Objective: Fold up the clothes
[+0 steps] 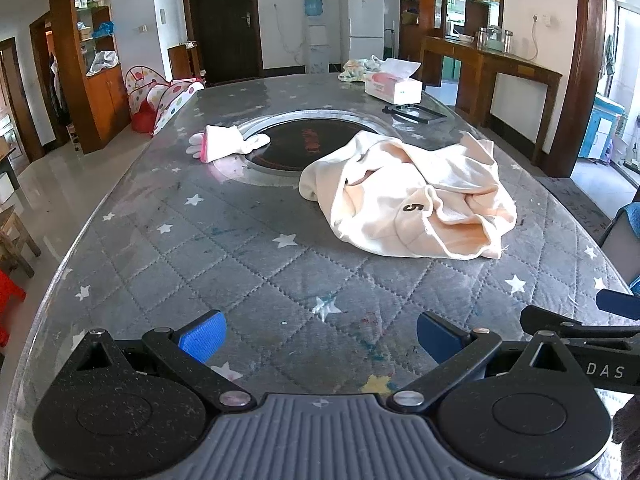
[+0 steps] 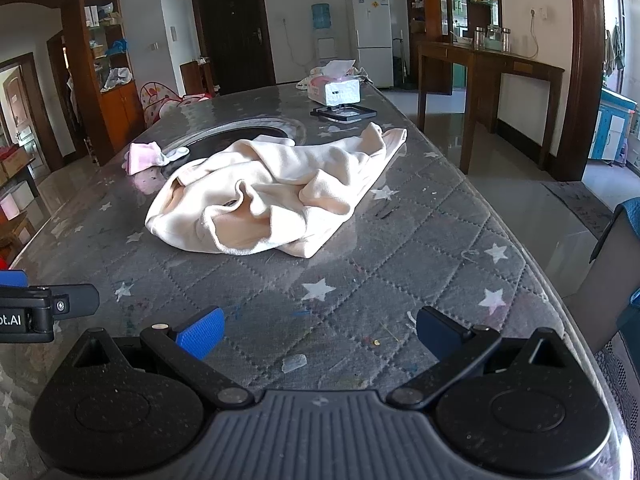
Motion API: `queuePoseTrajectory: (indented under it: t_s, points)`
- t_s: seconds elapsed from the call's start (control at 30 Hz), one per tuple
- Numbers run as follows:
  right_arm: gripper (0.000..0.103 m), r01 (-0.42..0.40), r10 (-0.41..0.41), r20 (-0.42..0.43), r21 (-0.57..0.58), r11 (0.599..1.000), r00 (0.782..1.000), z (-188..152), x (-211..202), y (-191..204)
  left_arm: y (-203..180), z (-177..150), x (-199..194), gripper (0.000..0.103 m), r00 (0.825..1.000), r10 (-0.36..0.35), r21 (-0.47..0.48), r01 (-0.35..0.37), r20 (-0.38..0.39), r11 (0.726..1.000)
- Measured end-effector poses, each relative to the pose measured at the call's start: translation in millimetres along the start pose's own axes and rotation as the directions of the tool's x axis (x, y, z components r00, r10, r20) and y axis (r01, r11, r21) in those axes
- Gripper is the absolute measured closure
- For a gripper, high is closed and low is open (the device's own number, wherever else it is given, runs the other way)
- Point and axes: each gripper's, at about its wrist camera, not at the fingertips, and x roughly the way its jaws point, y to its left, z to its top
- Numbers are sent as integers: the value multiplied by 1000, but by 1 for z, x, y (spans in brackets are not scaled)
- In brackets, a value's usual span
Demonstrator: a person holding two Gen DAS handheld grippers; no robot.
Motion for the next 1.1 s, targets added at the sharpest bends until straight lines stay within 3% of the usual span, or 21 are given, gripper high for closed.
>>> queuePoseTrajectory:
  t_s: [1.1]
  points:
    - [0, 4, -4, -33, 15, 1000, 999, -4, 17, 1, -3, -1, 18, 0, 999, -4, 13, 4, -34, 1000]
